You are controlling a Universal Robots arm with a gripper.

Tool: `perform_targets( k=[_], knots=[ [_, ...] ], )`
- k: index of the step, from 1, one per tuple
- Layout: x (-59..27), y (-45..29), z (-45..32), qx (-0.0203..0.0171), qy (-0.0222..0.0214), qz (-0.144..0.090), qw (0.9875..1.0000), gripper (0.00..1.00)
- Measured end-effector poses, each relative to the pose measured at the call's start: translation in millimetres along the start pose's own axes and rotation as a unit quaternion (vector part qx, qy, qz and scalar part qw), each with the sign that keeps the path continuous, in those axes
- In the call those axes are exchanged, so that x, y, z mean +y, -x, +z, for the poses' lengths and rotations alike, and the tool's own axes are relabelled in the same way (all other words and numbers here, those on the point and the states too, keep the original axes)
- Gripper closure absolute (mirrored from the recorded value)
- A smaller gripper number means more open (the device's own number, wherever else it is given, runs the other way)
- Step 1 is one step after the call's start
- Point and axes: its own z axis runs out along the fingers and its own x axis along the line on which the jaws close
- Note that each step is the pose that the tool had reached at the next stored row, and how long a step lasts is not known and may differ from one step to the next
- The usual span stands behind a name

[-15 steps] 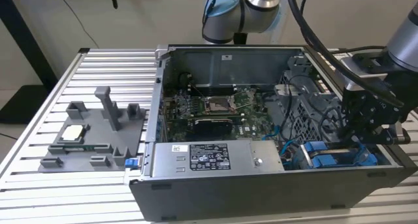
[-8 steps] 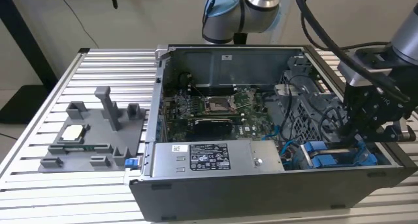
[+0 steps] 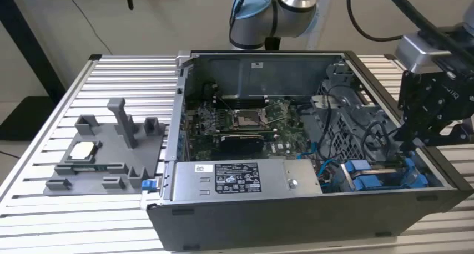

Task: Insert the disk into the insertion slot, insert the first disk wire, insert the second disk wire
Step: 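Insert the first disk wire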

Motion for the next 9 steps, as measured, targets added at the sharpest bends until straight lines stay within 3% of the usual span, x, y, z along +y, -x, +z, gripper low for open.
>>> perform_targets(
  k=[3, 9],
  knots=[
    [-0.1, 2.1, -7.0, 0.0000, 0.0000, 0.000, 1.0000, 0.73],
    [-4.9, 8.6, -6.7, 0.0000, 0.0000, 0.000, 1.0000, 0.73]
  ],
)
